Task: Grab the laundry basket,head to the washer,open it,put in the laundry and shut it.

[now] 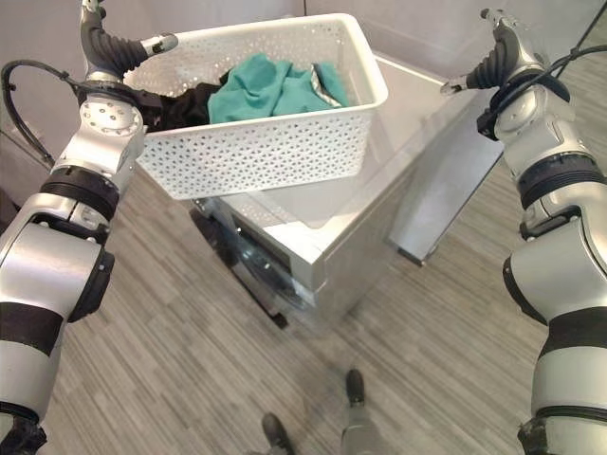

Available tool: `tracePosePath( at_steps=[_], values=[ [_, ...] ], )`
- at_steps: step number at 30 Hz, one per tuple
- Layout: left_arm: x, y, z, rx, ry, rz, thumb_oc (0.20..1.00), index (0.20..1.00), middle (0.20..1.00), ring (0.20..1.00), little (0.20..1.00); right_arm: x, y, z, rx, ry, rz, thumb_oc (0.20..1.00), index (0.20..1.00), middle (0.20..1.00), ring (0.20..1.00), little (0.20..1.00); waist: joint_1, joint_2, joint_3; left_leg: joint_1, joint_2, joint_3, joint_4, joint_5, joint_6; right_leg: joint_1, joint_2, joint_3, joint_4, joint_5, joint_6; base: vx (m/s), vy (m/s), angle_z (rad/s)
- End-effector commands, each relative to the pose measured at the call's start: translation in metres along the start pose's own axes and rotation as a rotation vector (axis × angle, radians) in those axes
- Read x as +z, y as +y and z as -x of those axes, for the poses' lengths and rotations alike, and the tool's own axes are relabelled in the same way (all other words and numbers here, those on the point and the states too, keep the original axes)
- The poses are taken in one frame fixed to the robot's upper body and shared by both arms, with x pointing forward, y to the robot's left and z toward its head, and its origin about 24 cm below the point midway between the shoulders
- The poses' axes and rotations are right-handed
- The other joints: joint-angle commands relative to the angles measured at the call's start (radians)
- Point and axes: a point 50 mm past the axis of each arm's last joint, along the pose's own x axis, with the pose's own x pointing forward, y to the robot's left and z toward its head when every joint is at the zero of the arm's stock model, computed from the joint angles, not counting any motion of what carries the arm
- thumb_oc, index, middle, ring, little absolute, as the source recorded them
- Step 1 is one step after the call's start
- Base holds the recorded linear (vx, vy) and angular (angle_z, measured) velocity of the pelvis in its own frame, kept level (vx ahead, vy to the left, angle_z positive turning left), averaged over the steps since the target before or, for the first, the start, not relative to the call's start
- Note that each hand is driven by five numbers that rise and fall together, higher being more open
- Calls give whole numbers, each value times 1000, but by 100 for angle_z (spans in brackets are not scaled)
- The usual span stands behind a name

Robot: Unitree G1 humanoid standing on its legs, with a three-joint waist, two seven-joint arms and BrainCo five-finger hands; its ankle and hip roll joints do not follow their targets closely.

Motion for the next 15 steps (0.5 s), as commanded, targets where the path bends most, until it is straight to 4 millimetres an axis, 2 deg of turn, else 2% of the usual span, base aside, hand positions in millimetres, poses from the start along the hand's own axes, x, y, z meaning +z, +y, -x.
tracePosePath(
  at_steps=[1,2,3,4,5,7,10,11,12,13,14,15],
  values=[
    [37,27,-16,38,-183,-185,1000,1000,1000,1000,1000,-16,-38,1,-117,25,36,1000,1000,1000,1000,1000,2,-5,-22,14,74,-39,2,50,-113,101,-99,-46,-3,2,115,15,-22,3],
    [36,28,-16,15,-211,-311,1000,1000,1000,1000,1000,-17,-36,1,-111,21,38,1000,1000,1000,1000,1000,3,-6,-23,17,75,-40,2,50,-113,105,-99,-47,-3,2,115,0,0,0],
    [36,27,-15,15,-212,-313,1000,1000,1000,1000,1000,-18,-35,1,-111,22,37,1000,1000,1000,1000,1000,3,-7,-23,18,75,-40,2,50,-113,105,-99,-47,-3,1,116,0,0,0],
    [30,32,-17,-16,-224,-568,1000,1000,1000,1000,1000,-20,-36,2,-104,26,40,1000,1000,1000,1000,1000,8,-6,-32,21,75,-40,2,53,-114,111,-99,-52,-3,2,117,0,0,0],
    [30,32,-17,-16,-224,-568,1000,1000,1000,1000,1000,-21,-36,2,-105,26,39,1000,1000,1000,1000,1000,8,-7,-32,21,74,-41,2,53,-113,111,-99,-53,-3,2,117,0,0,0],
    [35,29,-17,-44,-290,-688,1000,1000,1000,1000,1000,-24,-37,3,-102,32,48,1000,1000,1000,1000,1000,13,-6,-40,24,73,-43,2,54,-114,116,-99,-58,-3,1,118,-1,-4,4],
    [32,37,-18,4,-248,-596,1000,1000,1000,1000,1000,-30,-37,5,-106,42,39,1000,1000,1000,1000,1000,16,-6,-49,29,73,-43,2,54,-113,120,-98,-59,-3,0,121,20,-16,7],
    [33,40,-18,15,-281,-674,1000,1000,1000,1000,1000,-33,-39,6,-115,43,46,1000,1000,1000,1000,1000,17,-7,-54,34,75,-41,2,54,-115,123,-96,-58,-3,0,122,15,-13,6],
    [33,40,-18,15,-281,-675,1000,1000,1000,1000,1000,-33,-39,6,-115,43,46,1000,1000,1000,1000,1000,17,-7,-54,35,75,-41,2,54,-115,124,-96,-58,-3,0,122,19,-19,4],
    [28,55,-19,48,-260,-701,1000,1000,1000,1000,1000,-39,-46,8,-136,42,30,1000,1000,1000,1000,1000,18,-9,-58,42,76,-41,2,54,-114,131,-95,-60,-3,-1,122,0,0,0],
    [28,55,-19,47,-260,-701,1000,1000,1000,1000,1000,-39,-46,8,-136,42,30,1000,1000,1000,1000,1000,18,-9,-58,43,76,-41,2,54,-114,131,-95,-60,-3,-1,122,0,0,0],
    [24,65,-19,62,-243,-702,1000,1000,1000,1000,1000,-43,-50,11,-149,41,16,1000,1000,1000,1000,1000,19,-9,-61,48,76,-41,2,51,-113,138,-95,-62,-3,-3,123,34,-5,-1]
  ],
)
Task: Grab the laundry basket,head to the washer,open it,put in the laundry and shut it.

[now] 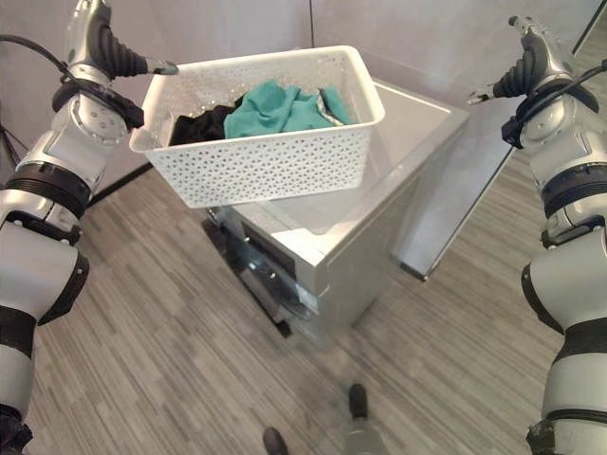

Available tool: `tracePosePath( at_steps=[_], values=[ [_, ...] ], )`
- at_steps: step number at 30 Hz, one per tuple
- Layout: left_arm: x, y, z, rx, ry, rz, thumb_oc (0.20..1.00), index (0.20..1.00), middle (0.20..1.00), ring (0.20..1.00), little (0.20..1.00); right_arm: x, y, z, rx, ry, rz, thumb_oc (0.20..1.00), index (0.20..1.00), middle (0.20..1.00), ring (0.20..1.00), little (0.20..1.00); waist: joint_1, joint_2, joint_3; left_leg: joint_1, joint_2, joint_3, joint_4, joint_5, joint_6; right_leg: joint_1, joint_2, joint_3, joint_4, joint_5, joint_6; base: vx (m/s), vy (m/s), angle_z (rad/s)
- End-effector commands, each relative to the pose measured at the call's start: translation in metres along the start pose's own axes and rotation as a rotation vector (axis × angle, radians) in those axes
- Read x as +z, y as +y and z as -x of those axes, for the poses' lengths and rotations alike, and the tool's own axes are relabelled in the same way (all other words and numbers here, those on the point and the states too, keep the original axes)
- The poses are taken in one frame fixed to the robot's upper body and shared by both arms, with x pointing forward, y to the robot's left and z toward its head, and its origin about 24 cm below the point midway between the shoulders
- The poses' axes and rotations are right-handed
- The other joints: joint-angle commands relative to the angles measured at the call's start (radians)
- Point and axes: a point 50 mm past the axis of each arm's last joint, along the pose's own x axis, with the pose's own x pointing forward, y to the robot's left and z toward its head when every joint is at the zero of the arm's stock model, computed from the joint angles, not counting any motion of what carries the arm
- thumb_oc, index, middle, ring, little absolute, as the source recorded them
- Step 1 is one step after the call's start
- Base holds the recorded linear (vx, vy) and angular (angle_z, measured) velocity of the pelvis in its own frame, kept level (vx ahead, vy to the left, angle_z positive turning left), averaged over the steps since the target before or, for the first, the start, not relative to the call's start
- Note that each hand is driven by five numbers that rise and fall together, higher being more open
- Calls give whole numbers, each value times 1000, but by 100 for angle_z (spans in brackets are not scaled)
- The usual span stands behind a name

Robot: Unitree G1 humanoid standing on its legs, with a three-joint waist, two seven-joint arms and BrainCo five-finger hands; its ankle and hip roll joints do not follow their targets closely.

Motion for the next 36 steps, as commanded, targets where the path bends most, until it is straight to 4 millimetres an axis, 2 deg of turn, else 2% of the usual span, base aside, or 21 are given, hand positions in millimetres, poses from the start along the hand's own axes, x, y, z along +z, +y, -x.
tracePosePath(
  at_steps=[1,5,6,7,9,10,12,13,14,15,16,19,20,21,24,26,27,28,30,33,36],
  values=[
    [-36,54,-2,151,75,-82,1000,1000,1000,1000,1000,-31,-39,9,-136,26,-25,1000,1000,1000,1000,1000,15,-20,-59,22,70,-29,1,52,-102,104,-95,-41,-3,9,124,39,-9,-1],
    [-92,85,32,219,136,-108,1000,1000,1000,1000,1000,-83,-55,46,-180,51,12,1000,1000,1000,1000,1000,15,-18,-59,44,65,-36,1,39,-95,138,-95,-47,-3,-5,125,26,-1,-2],
    [-93,83,34,215,135,-111,1000,1000,1000,1000,1000,-85,-53,48,-177,54,12,1000,1000,1000,1000,1000,16,-21,-62,42,65,-37,1,43,-94,136,-95,-48,-3,-1,123,50,22,4],
    [-122,96,62,233,164,-134,1000,1000,1000,1000,1000,-116,-65,75,-208,97,57,1000,1000,1000,1000,1000,12,-19,-63,54,62,-44,1,29,-90,153,-98,-54,-3,-12,127,14,13,7],
    [-140,100,84,228,202,-154,1000,1000,1000,1000,1000,-134,-68,94,-221,127,98,1000,1000,1000,1000,1000,11,-25,-69,57,60,-47,1,29,-85,158,-100,-59,-3,-12,126,44,24,7],
    [-169,110,119,221,283,-187,1000,1000,1000,1000,1000,-167,-71,126,-227,218,117,1000,1000,1000,1000,1000,4,-35,-76,69,58,-52,1,15,-83,173,-103,-67,-3,-20,131,41,21,9],
    [-185,110,138,205,353,-191,1000,1000,1000,1000,1000,-189,-70,147,-248,302,82,1000,1000,1000,1000,1000,7,-46,-79,74,55,-52,1,10,-80,178,-104,-71,-3,-20,132,40,19,16],
    [-211,111,170,177,481,-183,1000,1000,1000,1000,1000,-224,-67,184,-227,462,44,1000,1000,1000,1000,1000,12,-59,-76,81,50,-54,1,4,-74,188,-108,-75,-3,-17,135,20,22,18],
    [-211,111,171,174,481,-180,1000,1000,1000,1000,1000,-225,-68,186,-227,463,44,1000,1000,1000,1000,1000,14,-59,-77,79,50,-53,1,10,-73,186,-108,-75,-3,-13,133,-2,42,15],
    [-238,105,213,132,647,-153,1000,1000,1000,1000,1000,-263,-53,235,-196,680,-50,1000,1000,1000,1000,1000,19,-70,-69,87,48,-55,1,0,-70,195,-113,-77,-1,-15,135,-20,20,8],
    [-238,105,214,130,648,-151,1000,1000,1000,1000,1000,-263,-54,236,-195,679,-51,1000,1000,1000,1000,1000,20,-70,-70,85,47,-54,1,5,-69,193,-113,-78,-3,-10,133,-11,36,5],
    [-261,75,281,-48,856,-88,1000,1000,1000,1000,1000,-306,-9,323,27,1054,-208,1000,1000,1000,1000,1000,29,-85,-51,95,39,-59,1,-6,-59,202,-119,-81,3,-9,134,-37,43,3],
    [-273,41,342,-169,1075,12,1000,1000,1000,1000,1000,-313,35,377,171,1266,-312,1000,1000,1000,1000,1000,30,-90,-39,99,33,-62,1,-10,-51,204,-125,-81,7,-6,133,-50,50,6],
    [-273,41,341,-167,1075,13,1000,1000,1000,1000,1000,-313,35,376,171,1264,-314,1000,1000,1000,1000,1000,29,-91,-39,96,32,-61,1,-5,-50,202,-125,-81,6,-2,132,-71,63,3],
    [-271,-3,419,-358,1369,136,1000,1000,1000,1000,1000,-298,98,432,356,1479,-459,1000,1000,1000,1000,1000,29,-98,-19,110,16,-66,1,-26,-35,214,-136,-78,13,-7,133,-16,85,4],
    [-242,-53,474,-588,1533,257,1000,1000,1000,1000,1000,-268,156,469,579,1587,-517,1000,1000,1000,1000,1000,28,-97,-4,120,-4,-70,1,-46,-17,219,-153,-71,26,-10,134,-3,124,0],
    [-243,-53,474,-587,1532,257,1000,1000,1000,1000,1000,-268,157,469,579,1587,-518,1000,1000,1000,1000,1000,28,-98,-5,117,-5,-69,1,-43,-17,216,-153,-70,26,-8,133,-2,119,-2],
    [-225,-71,499,-705,1599,312,1000,1000,1000,1000,1000,-250,181,483,682,1600,-553,1000,1000,1000,1000,1000,23,-97,-5,119,-13,-68,1,-48,-11,213,-161,-62,31,-1,134,-1,94,3],
    [-188,-98,542,-975,1649,362,1000,1000,1000,1000,1000,-230,199,513,900,1627,-504,1000,1000,1000,1000,1000,13,-97,-5,123,-36,-66,1,-63,5,207,-180,-42,37,31,141,19,166,4],
    [-159,-123,555,-1166,1558,367,1000,1000,1000,1000,1000,-214,222,507,1053,1515,-460,1000,1000,1000,1000,1000,4,-96,0,113,-57,-58,1,-71,20,170,-200,-15,53,78,148,-24,130,-1],
    [-142,-137,560,-1281,1481,358,1000,1000,1000,1000,1000,-200,242,491,1084,1423,-496,1000,1000,1000,1000,1000,6,-90,22,113,-47,-19,1,-75,28,117,-180,-57,106,49,137,-106,116,-25]
  ],
)
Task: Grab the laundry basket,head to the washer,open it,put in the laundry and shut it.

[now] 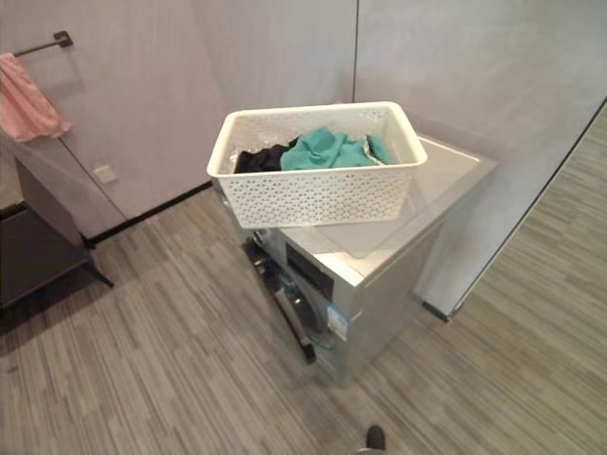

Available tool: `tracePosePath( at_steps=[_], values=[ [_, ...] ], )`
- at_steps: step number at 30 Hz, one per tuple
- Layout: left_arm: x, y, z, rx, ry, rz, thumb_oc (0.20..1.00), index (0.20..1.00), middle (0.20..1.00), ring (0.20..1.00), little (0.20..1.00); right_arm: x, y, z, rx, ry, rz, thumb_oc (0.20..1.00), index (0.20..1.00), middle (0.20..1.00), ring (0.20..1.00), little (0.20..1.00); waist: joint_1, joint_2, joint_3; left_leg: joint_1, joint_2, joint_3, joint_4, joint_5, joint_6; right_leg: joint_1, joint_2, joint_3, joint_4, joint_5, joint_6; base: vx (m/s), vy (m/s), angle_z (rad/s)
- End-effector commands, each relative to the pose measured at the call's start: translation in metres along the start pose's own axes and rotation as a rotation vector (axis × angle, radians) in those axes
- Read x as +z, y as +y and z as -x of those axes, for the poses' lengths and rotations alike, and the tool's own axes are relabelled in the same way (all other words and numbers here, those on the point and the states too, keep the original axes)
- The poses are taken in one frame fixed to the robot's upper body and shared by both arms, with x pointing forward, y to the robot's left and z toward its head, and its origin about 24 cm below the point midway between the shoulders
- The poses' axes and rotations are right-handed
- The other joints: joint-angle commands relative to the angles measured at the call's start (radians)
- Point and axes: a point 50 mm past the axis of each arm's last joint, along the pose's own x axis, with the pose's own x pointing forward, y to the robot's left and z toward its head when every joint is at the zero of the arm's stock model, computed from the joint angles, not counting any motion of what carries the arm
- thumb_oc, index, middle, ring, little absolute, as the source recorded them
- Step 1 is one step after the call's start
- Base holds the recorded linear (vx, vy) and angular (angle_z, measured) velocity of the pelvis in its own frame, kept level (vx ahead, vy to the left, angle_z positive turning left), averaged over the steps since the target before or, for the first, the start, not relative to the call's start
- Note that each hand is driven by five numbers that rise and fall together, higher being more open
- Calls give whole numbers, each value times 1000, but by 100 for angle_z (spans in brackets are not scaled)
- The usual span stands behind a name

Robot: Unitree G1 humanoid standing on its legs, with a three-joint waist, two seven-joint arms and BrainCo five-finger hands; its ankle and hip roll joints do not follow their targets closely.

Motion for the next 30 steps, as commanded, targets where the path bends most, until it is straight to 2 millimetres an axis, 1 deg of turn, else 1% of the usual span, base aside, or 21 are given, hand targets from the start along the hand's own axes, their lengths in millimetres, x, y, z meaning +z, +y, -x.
tracePosePath(
  at_steps=[1,2,3,5,6,7,8,10,12,14,15,16,19,21,22,24,25,26,27,28,30],
  values=[
    [15,22,1,49,-33,-106,1000,1000,1000,1000,1000,33,3,-2,-6,-66,61,1000,1000,1000,1000,1000,-14,-34,36,-23,51,16,-5,8,-27,8,-48,-44,56,65,41,-168,191,-69],
    [13,20,1,43,-18,-171,1000,1000,1000,1000,1000,35,9,-3,4,-82,65,1000,1000,1000,1000,1000,-25,-21,48,-27,60,22,-5,23,-15,-10,56,-14,168,-19,3,-148,175,-78],
    [13,21,2,48,-23,-175,1000,1000,1000,1000,1000,30,12,-4,12,-73,63,1000,1000,1000,1000,1000,-24,-20,51,-27,58,27,-5,25,-14,-14,85,-9,184,-58,-10,-139,185,-55],
    [20,24,2,63,-42,-231,1000,1000,1000,1000,1000,37,12,-4,4,-96,101,1000,1000,1000,1000,1000,-9,-8,62,-38,52,59,-1,35,1,7,150,-90,277,-143,-42,-115,144,-32],
    [27,28,2,75,-66,-248,1000,1000,1000,1000,1000,41,12,-4,0,-109,115,1000,1000,1000,1000,1000,-2,-12,64,-43,30,51,6,20,1,31,191,-87,281,-221,-46,-68,87,-46],
    [27,28,2,76,-66,-248,1000,1000,1000,1000,1000,41,12,-4,0,-109,114,1000,1000,1000,1000,1000,-2,-13,65,-42,30,52,7,20,0,33,192,-87,280,-221,-47,-60,13,-40],
    [28,31,2,92,-68,-245,1000,1000,1000,1000,1000,41,12,-4,-8,-113,108,1000,1000,1000,1000,1000,2,-16,56,-56,22,59,16,33,-9,86,222,-52,170,-220,-70,-49,-38,-19],
    [31,36,3,111,-76,-253,1000,1000,1000,1000,1000,40,12,-4,-15,-108,114,1000,1000,1000,1000,1000,11,-20,52,-76,29,63,31,37,-17,115,238,-22,104,-206,-79,-93,-88,-13],
    [36,41,4,129,-88,-270,1000,1000,1000,1000,1000,38,9,-4,-22,-97,133,1000,1000,1000,1000,1000,24,-30,60,-124,47,62,105,31,-33,131,240,-12,55,-191,-88,-162,-114,-35],
    [45,41,4,125,-113,-306,1000,1000,1000,1000,1000,35,3,-2,-31,-78,162,1000,1000,1000,1000,1000,39,-39,84,-179,56,23,191,42,-44,127,230,-17,39,-165,-105,-182,-45,-8],
    [49,38,3,117,-123,-325,1000,1000,1000,1000,1000,37,-3,-1,-46,-83,177,1000,1000,1000,1000,1000,36,-40,92,-202,50,-62,224,39,-66,134,216,-13,25,-157,-103,-59,31,6],
    [49,38,3,117,-123,-325,1000,1000,1000,1000,1000,37,-3,-1,-46,-83,177,1000,1000,1000,1000,1000,36,-40,88,-206,50,-62,222,42,-65,130,216,-14,24,-154,-104,-72,75,2],
    [50,37,3,119,-121,-338,1000,1000,1000,1000,1000,26,-9,1,-71,-56,133,1000,1000,1000,1000,1000,8,-43,79,-190,138,-19,223,50,-75,129,175,-19,8,-136,-83,-26,149,17],
    [48,35,3,122,-120,-321,1000,1000,1000,1000,1000,23,-11,1,-80,-51,118,1000,1000,1000,1000,1000,6,-36,64,-174,160,-65,204,55,-80,122,152,-5,-9,-122,-71,49,262,5],
    [48,37,3,135,-130,-295,1000,1000,1000,1000,1000,25,-15,2,-96,-56,123,1000,1000,1000,1000,1000,0,-27,60,-161,220,-129,177,92,-109,109,123,14,-17,-111,-55,53,353,-39],
    [55,38,3,143,-152,-280,1000,1000,1000,1000,1000,28,-20,3,-111,-62,140,1000,1000,1000,1000,1000,-5,-15,65,-150,286,-188,150,141,-131,94,96,33,-15,-110,-40,46,462,-28],
    [68,42,5,161,-192,-294,1000,1000,1000,1000,1000,41,-22,4,-111,-79,323,1000,1000,1000,1000,1000,-8,-2,83,-139,333,-241,147,173,-151,82,73,52,-4,-110,-25,22,556,-11],
    [83,47,7,173,-235,-344,1000,1000,1000,1000,1000,42,-25,5,-101,-62,480,1000,1000,1000,1000,1000,-7,-1,98,-131,336,-268,167,164,-161,75,54,59,8,-114,-16,13,549,-30],
    [91,48,8,177,-254,-365,1000,1000,1000,1000,1000,45,-27,6,-103,-65,488,1000,1000,1000,1000,1000,-11,2,101,-129,326,-289,159,142,-166,70,42,68,8,-109,-8,67,601,-31],
    [111,55,13,202,-301,-401,1000,1000,1000,1000,1000,37,-41,10,-126,-40,391,1000,1000,1000,1000,1000,-27,-1,109,-145,282,-269,187,64,-161,83,-19,88,6,-84,16,112,620,-18],
    [127,60,16,224,-334,-446,1000,1000,1000,1000,1000,40,-50,14,-161,-50,358,1000,1000,1000,1000,1000,-37,-17,116,-183,220,-276,231,7,-145,77,-92,108,-11,-33,30,79,568,37]
  ],
)
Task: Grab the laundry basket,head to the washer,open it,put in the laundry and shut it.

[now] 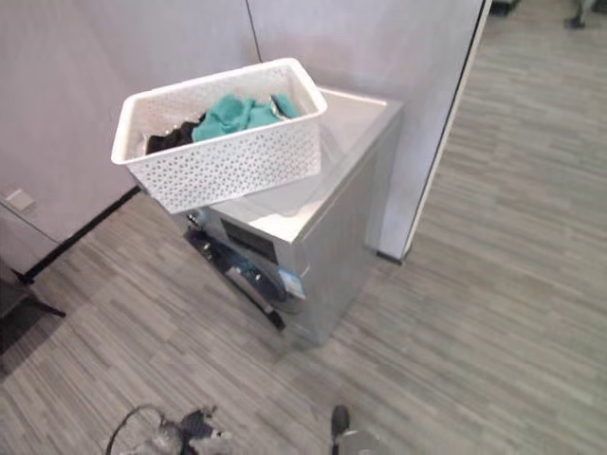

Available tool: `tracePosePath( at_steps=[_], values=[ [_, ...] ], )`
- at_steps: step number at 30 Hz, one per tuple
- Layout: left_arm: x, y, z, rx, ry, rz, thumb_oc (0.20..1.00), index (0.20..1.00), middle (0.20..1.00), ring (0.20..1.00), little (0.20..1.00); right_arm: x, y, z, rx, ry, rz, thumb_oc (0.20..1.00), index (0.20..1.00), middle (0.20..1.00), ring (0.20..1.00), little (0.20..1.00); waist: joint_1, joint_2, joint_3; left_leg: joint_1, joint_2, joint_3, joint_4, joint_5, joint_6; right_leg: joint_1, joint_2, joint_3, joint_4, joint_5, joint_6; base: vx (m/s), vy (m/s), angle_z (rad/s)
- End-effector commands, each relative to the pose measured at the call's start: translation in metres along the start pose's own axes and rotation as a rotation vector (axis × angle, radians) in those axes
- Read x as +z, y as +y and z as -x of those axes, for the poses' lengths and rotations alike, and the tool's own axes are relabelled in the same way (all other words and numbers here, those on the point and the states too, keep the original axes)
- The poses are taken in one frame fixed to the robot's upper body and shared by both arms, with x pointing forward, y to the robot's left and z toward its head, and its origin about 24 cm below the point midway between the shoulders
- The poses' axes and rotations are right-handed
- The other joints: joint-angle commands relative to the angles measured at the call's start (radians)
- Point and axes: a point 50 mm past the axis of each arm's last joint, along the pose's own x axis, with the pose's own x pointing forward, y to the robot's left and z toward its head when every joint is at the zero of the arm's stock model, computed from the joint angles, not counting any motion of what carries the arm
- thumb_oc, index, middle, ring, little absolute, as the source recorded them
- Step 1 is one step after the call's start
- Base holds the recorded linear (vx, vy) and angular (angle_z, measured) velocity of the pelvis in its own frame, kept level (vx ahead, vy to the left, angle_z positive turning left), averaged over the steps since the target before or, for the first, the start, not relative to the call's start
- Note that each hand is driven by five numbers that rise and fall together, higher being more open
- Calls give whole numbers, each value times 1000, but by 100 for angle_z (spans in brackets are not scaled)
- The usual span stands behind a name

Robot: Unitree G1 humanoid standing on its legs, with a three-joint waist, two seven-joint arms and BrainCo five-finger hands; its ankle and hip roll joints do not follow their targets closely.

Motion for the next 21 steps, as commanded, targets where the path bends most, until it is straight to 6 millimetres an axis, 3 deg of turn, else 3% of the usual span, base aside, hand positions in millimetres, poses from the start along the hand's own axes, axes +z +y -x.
tracePosePath(
  at_steps=[1,2,3,5,6,8,9,10,11,12,13,16,18,19,21],
  values=[
    [-3,44,6,135,-17,-27,1000,1000,1000,1000,1000,-3,-4,1,-30,10,-76,1000,1000,1000,1000,1000,0,-74,17,-125,-146,43,88,-102,116,96,-282,140,-101,138,164,3,487,35],
    [3,49,6,150,-31,-35,1000,1000,1000,1000,1000,3,-14,2,-61,-4,-102,1000,1000,1000,1000,1000,2,-79,20,-140,-180,49,87,-118,127,69,-321,137,-102,217,172,-51,663,13],
    [7,54,6,173,-51,-19,1000,1000,1000,1000,1000,31,-21,0,-82,-85,-109,1000,1000,1000,1000,1000,28,-72,28,-158,-202,101,77,-124,151,13,-347,15,-70,223,152,-84,714,-13],
    [-1,57,8,184,-31,-10,1000,1000,1000,1000,1000,54,-18,-1,-68,-153,-44,1000,1000,1000,1000,1000,52,-58,33,-132,-215,184,15,-103,171,17,-260,-104,12,129,117,-92,593,-51],
    [-1,57,8,184,-31,-9,1000,1000,1000,1000,1000,54,-18,-1,-68,-153,-43,1000,1000,1000,1000,1000,53,-59,34,-128,-215,186,12,-102,170,16,-260,-102,16,126,117,-15,428,-163],
    [-16,57,11,179,11,6,1000,1000,1000,1000,1000,66,-8,-2,-40,-187,11,1000,1000,1000,1000,1000,64,-63,27,-87,-237,262,-56,-79,178,27,-164,-134,33,57,107,50,307,-134],
    [-16,57,11,179,11,6,1000,1000,1000,1000,1000,66,-8,-2,-40,-187,11,1000,1000,1000,1000,1000,64,-64,27,-86,-237,262,-56,-79,178,27,-164,-133,33,57,107,129,385,-69],
    [-41,53,17,171,85,17,1000,1000,1000,1000,1000,78,7,-3,-1,-240,26,1000,1000,1000,1000,1000,64,-78,13,-51,-274,327,-98,-41,181,41,12,-106,38,-13,88,93,290,-127],
    [-41,53,17,171,85,17,1000,1000,1000,1000,1000,78,7,-4,-1,-240,26,1000,1000,1000,1000,1000,65,-79,14,-48,-274,329,-99,-41,180,43,12,-105,38,-14,87,131,395,-135],
    [-48,52,19,167,108,33,1000,1000,1000,1000,1000,80,17,-4,26,-260,31,1000,1000,1000,1000,1000,58,-89,5,-43,-300,343,-104,-48,191,49,84,-64,26,-37,66,93,163,-68],
    [-47,49,18,154,110,23,1000,1000,1000,1000,1000,75,26,-5,56,-254,40,1000,1000,1000,1000,1000,40,-90,0,-34,-319,333,-102,-69,205,33,119,19,12,-50,41,93,164,3],
    [-44,43,16,138,108,6,1000,1000,1000,1000,1000,66,33,-6,66,-235,12,1000,1000,1000,1000,1000,24,-79,-8,-24,-329,328,-109,-75,210,48,124,61,-35,-21,31,69,56,29],
    [-38,34,13,120,86,17,1000,1000,1000,1000,1000,47,38,-7,75,-175,-28,1000,1000,1000,1000,1000,26,-78,-6,-63,-325,313,31,-72,191,68,121,81,-63,-2,19,48,-1,4],
    [-38,34,13,120,86,17,1000,1000,1000,1000,1000,47,38,-7,75,-175,-28,1000,1000,1000,1000,1000,26,-78,-6,-66,-324,312,36,-75,190,68,121,80,-63,-1,19,-1,-46,13],
    [-28,32,10,123,44,51,1000,1000,1000,1000,1000,40,41,-8,81,-143,-25,1000,1000,1000,1000,1000,48,-99,23,-154,-313,172,192,-48,152,86,100,89,-68,-3,14,-15,7,11]
  ],
)
